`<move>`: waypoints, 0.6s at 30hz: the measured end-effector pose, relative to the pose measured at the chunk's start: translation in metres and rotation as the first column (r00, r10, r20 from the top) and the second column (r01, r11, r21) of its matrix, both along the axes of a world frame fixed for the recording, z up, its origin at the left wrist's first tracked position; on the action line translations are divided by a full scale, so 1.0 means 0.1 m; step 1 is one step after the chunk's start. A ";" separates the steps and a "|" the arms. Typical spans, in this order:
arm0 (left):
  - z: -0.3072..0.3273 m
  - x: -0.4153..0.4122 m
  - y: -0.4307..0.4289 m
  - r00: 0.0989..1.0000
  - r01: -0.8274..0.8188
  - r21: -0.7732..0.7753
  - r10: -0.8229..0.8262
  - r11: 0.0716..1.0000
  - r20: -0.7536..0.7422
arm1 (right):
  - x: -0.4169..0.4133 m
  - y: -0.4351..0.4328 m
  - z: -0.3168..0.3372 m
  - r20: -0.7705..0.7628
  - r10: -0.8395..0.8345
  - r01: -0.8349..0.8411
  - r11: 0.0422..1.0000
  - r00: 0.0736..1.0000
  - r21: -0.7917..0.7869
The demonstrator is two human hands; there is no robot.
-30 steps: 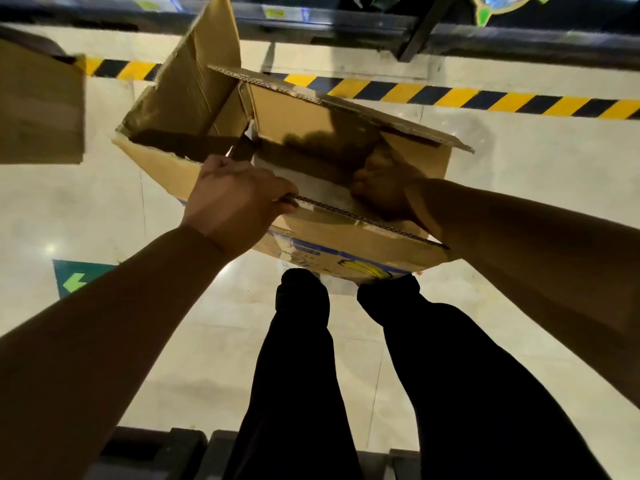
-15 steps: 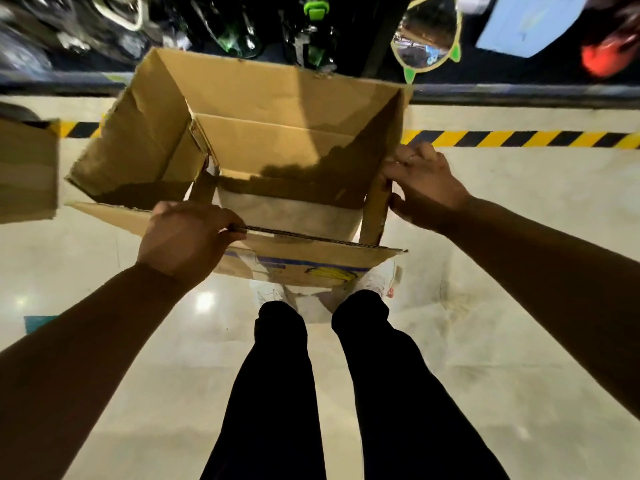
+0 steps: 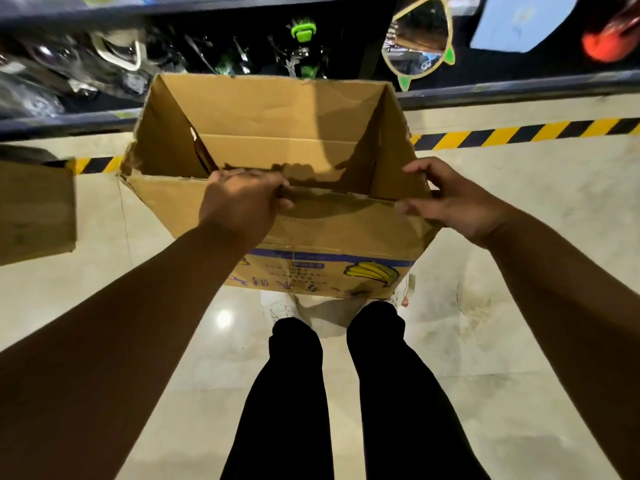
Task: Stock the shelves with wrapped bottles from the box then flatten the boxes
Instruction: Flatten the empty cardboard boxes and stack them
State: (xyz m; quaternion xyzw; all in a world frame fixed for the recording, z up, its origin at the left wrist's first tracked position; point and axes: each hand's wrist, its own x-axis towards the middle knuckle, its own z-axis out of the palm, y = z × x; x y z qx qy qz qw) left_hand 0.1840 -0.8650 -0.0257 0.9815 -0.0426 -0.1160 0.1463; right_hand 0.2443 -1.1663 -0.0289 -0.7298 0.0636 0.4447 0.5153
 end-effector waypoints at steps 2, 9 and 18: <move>-0.04 0.05 -0.06 0.999 0.040 0.055 -0.040 0.998 0.001 | 0.04 -0.09 0.01 -0.017 0.084 -0.085 0.996 0.996 -0.039; -0.12 0.17 -0.40 0.997 0.073 0.000 -0.073 0.997 -0.010 | 0.07 -0.52 -0.06 0.010 0.188 -0.187 0.981 0.982 -0.047; -0.31 0.45 -0.73 0.982 0.146 0.128 -0.127 0.981 -0.141 | -0.29 -1.10 -0.21 0.036 0.095 -0.088 0.983 0.995 -0.161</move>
